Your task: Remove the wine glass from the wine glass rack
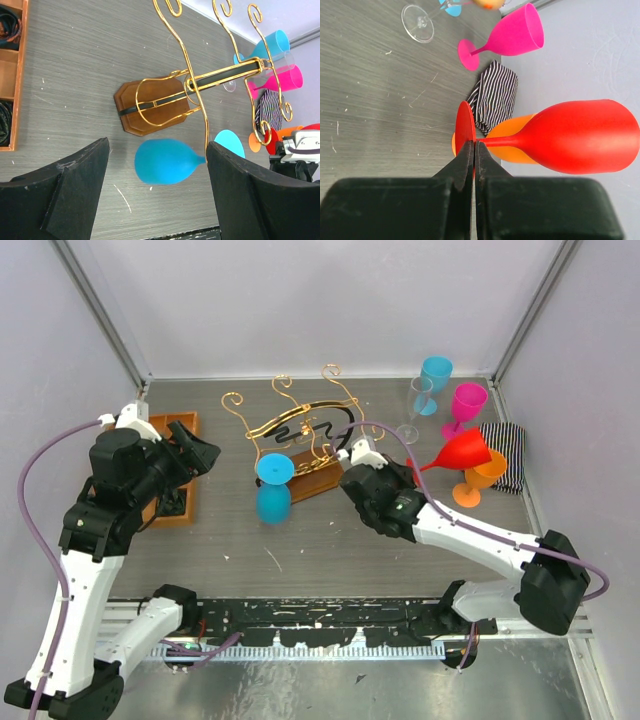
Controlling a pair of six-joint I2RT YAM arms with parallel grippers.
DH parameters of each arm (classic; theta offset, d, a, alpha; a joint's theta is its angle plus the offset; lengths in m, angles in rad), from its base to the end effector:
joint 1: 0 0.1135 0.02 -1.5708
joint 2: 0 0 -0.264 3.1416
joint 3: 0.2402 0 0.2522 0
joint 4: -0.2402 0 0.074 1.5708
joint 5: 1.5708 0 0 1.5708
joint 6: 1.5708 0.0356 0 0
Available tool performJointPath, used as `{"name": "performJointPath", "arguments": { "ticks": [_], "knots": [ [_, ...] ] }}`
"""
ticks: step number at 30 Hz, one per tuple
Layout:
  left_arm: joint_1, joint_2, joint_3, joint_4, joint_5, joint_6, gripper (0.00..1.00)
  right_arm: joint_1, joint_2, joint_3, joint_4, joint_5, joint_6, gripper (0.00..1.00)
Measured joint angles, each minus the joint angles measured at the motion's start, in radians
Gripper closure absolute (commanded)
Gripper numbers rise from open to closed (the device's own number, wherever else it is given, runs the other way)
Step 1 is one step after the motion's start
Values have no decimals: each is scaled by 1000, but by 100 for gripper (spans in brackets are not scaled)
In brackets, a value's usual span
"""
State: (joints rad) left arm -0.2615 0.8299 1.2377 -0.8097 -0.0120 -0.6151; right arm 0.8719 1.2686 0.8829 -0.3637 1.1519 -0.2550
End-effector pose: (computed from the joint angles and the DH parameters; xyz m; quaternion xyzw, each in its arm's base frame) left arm 0.1390 -0.0368 0.4177 -0.1499 0.8204 -0.2296 0.5017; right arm 0.1894 0.1749 0.2687 -0.2269 0.7662 -0.3741 0.4706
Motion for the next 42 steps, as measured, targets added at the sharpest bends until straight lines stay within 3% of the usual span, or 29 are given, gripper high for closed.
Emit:
{"name": "performJointPath", "arguments": {
  "ticks": [21,42],
  "knots": [
    [0,0,-1,0,7,-3,15,48,134,-64,-103,33,253,99],
    [0,-3,-10,-5,7,-3,15,116,237,52,-421,84,726,99]
  ]
}}
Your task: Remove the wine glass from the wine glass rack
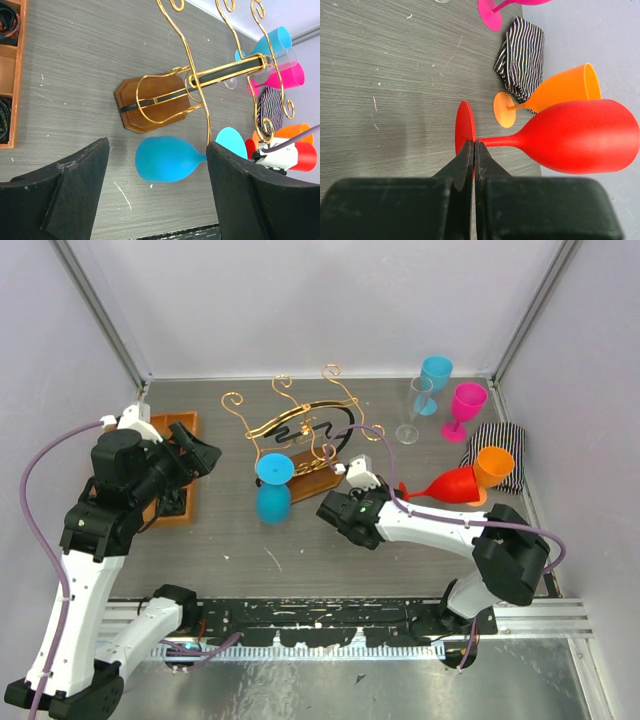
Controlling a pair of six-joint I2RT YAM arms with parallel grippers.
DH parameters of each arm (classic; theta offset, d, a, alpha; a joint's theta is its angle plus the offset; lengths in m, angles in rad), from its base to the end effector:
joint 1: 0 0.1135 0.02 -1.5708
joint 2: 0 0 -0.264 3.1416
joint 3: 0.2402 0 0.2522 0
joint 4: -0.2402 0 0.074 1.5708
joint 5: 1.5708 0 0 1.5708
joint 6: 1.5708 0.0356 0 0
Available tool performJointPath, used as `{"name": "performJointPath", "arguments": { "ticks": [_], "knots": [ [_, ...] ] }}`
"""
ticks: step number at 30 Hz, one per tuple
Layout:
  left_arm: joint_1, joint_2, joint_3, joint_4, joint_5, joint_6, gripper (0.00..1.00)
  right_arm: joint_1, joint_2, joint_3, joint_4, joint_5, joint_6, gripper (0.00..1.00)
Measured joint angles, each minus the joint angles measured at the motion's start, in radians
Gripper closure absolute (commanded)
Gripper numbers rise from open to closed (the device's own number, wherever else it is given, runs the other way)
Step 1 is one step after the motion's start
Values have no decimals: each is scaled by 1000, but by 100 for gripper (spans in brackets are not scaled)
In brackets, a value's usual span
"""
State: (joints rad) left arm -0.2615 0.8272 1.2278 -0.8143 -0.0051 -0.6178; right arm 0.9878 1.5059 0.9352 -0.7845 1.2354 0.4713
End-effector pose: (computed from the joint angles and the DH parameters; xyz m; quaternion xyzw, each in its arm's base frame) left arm 0.1390 -0.0370 0.4145 -0.1497 0.8238 -0.2308 0.4957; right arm 0.1711 0.1984 0.2114 -0.1467 0.7995 -0.3708 0.4492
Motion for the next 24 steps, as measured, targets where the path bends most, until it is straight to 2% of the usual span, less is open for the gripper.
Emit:
{"name": "performJointPath", "arguments": {
  "ticks": [8,19,24],
  "knots": [
    [0,-5,-2,0,0,3,15,22,14,51,-138,-3,154,99],
    [0,-18,-7,-2,16,3,15,98,171,151,-388,20,445,99],
    [0,-18,-8,-2,24,3,15,108,178,155,-429,20,498,99]
  ]
}}
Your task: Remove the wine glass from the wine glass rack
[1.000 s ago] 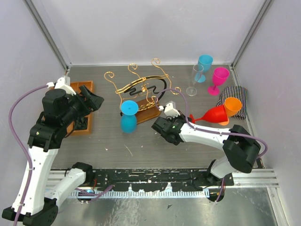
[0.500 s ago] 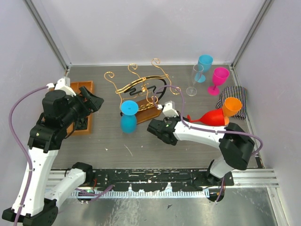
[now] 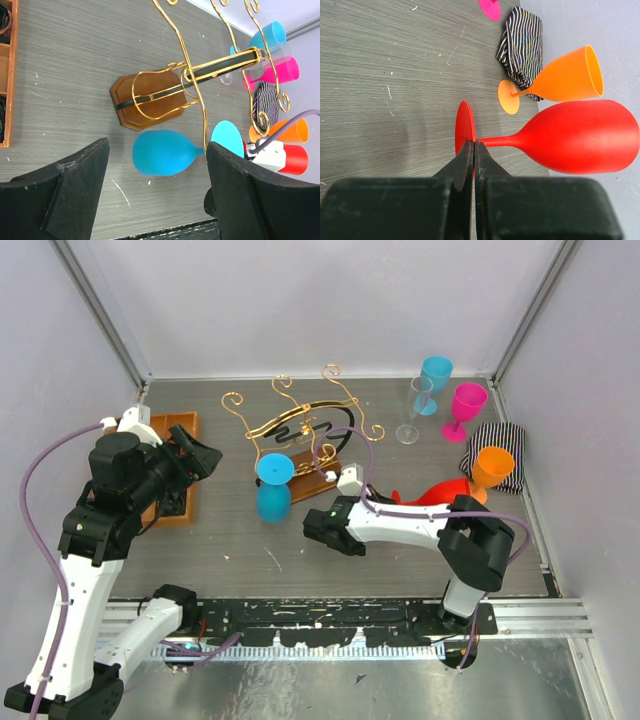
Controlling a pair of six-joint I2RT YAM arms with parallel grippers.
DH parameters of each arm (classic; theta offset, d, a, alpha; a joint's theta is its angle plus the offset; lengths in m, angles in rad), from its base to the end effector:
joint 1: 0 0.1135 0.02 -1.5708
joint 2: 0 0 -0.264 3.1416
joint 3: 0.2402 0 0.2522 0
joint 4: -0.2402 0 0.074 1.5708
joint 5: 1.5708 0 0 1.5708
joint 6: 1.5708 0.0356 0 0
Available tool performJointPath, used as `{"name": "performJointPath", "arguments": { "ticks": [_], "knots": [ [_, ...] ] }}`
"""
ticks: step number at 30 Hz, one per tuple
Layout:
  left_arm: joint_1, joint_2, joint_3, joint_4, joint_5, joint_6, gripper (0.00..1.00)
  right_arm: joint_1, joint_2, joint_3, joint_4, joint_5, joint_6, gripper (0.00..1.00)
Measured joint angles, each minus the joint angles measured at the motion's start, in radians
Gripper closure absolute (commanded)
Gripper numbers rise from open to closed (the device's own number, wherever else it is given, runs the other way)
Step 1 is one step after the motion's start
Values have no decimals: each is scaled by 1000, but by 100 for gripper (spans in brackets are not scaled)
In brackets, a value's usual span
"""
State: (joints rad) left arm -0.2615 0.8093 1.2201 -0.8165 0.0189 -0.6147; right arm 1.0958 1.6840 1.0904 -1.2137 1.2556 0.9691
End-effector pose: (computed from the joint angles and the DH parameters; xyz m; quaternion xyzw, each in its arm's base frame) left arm 0.1343 -0.0366 0.4142 -0.1416 0.8230 -0.2405 0.4948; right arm 0.1520 0.2215 0.2059 -0.1200 0.7977 -0.3810 0.4518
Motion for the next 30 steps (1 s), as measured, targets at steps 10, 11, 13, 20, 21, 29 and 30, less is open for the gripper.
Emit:
{"name": "performJointPath", "arguments": {
  "ticks": [10,11,13,20,21,29,30],
  "knots": [
    [0,-2,-13,-4,10,0,15,0,111,34,13,1,9,99],
    [0,-2,-13,-4,10,0,15,0,114,35,17,1,5,99],
    [0,0,-13,-4,10,0,15,0,122,45,24,6,-2,99],
    [0,5,-13,-5,10,2,15,0,262,116,-4,34,19,99],
    [0,5,-13,-5,10,3,15,0,288,122,-17,37,36,99],
    [0,5,-13,-5,10,8,15,-7,383,167,-156,84,177,99],
    [0,6,-13,-5,10,8,15,-8,388,171,-165,90,185,99]
  ]
}}
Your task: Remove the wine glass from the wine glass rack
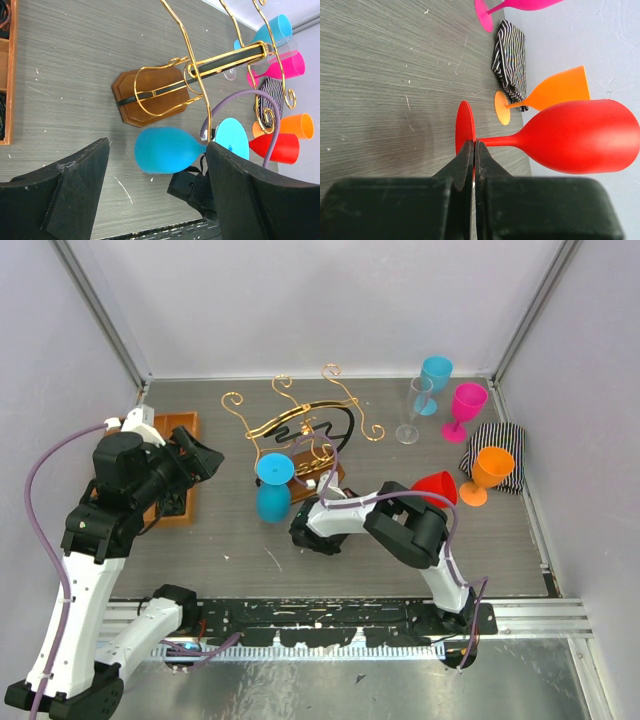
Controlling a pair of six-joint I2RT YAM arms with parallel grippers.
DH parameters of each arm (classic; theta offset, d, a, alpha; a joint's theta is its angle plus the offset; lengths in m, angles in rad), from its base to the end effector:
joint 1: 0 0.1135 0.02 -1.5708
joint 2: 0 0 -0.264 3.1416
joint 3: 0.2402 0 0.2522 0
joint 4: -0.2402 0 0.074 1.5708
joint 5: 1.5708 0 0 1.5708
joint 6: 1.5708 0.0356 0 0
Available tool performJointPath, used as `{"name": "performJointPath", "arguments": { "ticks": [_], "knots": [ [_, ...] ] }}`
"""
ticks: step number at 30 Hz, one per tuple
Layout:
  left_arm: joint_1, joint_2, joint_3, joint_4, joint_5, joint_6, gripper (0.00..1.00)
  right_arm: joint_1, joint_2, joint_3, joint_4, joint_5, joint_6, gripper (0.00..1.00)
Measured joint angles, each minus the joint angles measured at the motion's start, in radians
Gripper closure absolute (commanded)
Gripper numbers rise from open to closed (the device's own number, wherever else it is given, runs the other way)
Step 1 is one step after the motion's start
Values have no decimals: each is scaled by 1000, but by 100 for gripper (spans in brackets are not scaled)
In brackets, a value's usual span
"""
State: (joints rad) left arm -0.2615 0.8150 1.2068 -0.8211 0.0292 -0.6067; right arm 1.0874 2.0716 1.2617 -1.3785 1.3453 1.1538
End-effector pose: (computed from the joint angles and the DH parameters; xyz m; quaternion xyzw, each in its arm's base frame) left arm 0.1370 -0.0377 0.4090 -0.1367 0.8303 -0.2384 0.4849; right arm 0.1756 0.2598 0.1422 -0.1645 0.7510 -0.4723 0.4310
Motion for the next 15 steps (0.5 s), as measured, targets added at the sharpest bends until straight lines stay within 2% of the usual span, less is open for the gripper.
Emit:
{"name": "performJointPath", "arguments": {
  "ticks": [15],
  "knots": [
    [0,1,-3,0,0,3,16,-12,69,11,-34,55,59,99]
  ]
}}
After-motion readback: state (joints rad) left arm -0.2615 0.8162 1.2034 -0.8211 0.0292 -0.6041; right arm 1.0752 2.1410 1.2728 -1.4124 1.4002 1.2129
